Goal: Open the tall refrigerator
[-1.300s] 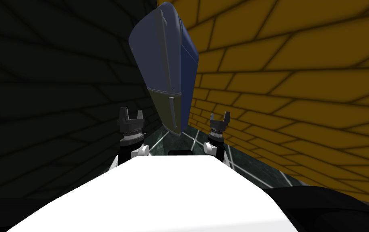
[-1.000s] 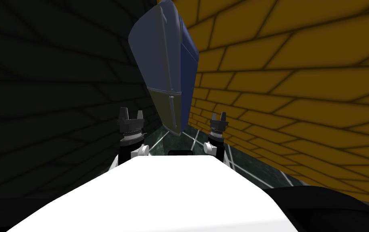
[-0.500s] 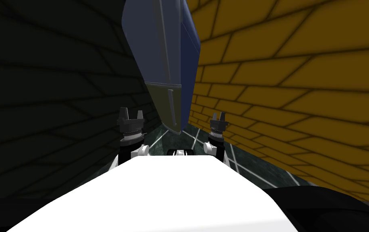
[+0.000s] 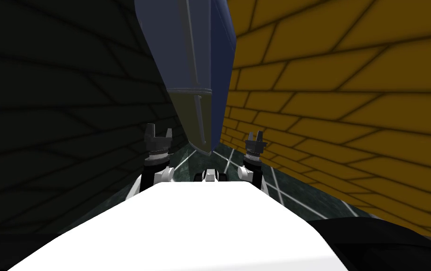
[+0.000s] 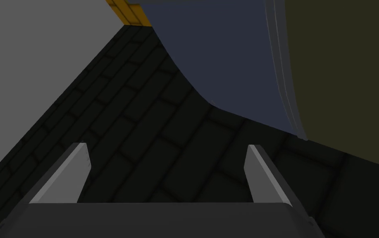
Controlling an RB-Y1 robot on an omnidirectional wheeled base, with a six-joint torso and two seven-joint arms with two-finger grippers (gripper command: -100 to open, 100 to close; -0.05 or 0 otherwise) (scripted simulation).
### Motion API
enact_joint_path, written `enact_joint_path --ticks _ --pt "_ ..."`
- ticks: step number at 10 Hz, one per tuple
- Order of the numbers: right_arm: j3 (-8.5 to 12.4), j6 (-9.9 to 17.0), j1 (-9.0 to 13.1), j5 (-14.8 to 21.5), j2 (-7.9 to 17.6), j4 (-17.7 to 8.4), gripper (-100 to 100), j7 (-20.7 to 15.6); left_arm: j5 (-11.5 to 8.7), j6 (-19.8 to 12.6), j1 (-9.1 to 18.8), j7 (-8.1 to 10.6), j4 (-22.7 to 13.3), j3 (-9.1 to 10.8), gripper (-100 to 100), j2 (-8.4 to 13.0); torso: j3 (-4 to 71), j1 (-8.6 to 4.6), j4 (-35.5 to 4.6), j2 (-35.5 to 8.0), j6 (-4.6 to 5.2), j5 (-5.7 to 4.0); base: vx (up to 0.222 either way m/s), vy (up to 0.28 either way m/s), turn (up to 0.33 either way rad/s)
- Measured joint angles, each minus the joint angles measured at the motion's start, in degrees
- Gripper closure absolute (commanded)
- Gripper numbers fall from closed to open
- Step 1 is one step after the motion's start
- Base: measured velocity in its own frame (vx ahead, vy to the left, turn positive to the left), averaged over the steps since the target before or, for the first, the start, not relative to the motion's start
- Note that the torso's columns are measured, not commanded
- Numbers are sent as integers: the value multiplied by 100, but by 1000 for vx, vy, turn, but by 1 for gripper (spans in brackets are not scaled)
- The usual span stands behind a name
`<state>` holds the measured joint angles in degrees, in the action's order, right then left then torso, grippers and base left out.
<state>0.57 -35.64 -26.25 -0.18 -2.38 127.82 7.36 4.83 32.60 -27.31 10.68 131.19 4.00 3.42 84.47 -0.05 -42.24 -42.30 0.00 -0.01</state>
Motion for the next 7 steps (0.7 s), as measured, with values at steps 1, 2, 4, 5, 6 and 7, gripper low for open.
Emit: enact_joint_path --ticks 1,2,4,5,6,7 --pt "0 0 0 0 0 0 0 0 -44 -131 151 66 -125 -58 -100 142 6 0 -5 -2 0 0 -61 -56 27" --pt "0 0 0 0 0 0 0 0 -141 -254 322 177 -278 -51 -100 310 7 -2 -6 -4 0 -1 -44 -48 12" --pt "0 0 0 0 0 0 0 0 -225 -587 611 305 -384 -105 -100 443 13 5 -3 6 0 2 -35 -39 16" --pt "0 0 0 0 0 0 0 0 -264 -706 698 360 -432 -108 -100 492 14 11 -3 7 -1 3 -37 -31 25" --pt "0 0 0 0 0 0 0 0 -333 -892 910 441 -543 -120 -100 563 12 9 -4 4 0 3 -56 -56 31" --pt "0 0 0 0 0 0 0 0 -405 -1103 1034 542 -610 -207 -100 608 7 -2 -6 -4 0 0 -51 -51 22"
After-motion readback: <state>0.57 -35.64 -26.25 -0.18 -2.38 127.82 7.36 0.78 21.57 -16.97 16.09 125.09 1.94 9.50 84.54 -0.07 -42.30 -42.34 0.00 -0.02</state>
